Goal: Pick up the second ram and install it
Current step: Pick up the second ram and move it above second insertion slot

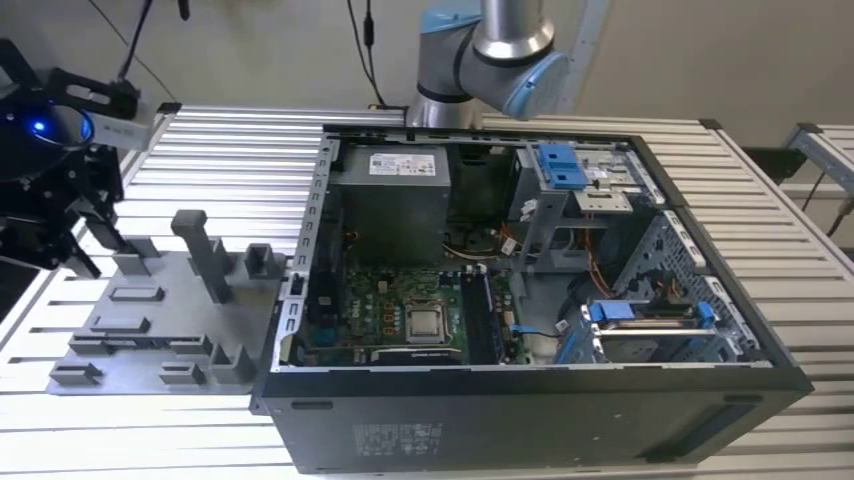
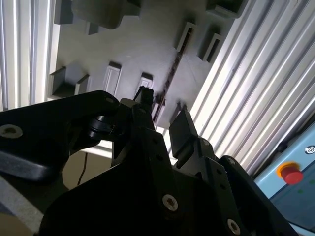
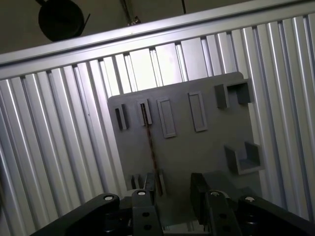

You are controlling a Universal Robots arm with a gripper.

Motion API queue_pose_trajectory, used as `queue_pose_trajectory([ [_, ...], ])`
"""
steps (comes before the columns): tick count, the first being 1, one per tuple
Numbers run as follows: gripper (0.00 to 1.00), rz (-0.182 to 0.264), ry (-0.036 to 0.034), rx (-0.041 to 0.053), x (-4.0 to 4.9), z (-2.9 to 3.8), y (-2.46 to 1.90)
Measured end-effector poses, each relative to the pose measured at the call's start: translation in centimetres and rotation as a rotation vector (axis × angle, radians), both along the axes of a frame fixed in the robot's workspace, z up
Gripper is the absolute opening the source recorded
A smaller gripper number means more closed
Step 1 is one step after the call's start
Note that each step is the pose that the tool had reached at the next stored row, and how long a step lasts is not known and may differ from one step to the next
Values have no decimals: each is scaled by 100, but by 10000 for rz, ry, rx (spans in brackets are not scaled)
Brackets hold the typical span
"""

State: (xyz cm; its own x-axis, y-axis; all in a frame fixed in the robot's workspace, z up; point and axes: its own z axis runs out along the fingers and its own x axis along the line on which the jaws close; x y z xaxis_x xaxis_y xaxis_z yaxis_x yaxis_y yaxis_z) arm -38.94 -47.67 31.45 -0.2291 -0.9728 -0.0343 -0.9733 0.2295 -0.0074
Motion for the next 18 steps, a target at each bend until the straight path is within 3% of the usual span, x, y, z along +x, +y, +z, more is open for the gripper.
queue_pose_trajectory([
  [10, 42, 23, 0, 1, -1, -89, -5],
  [18, 42, 830, -50, 0, 0, -151, -26],
])
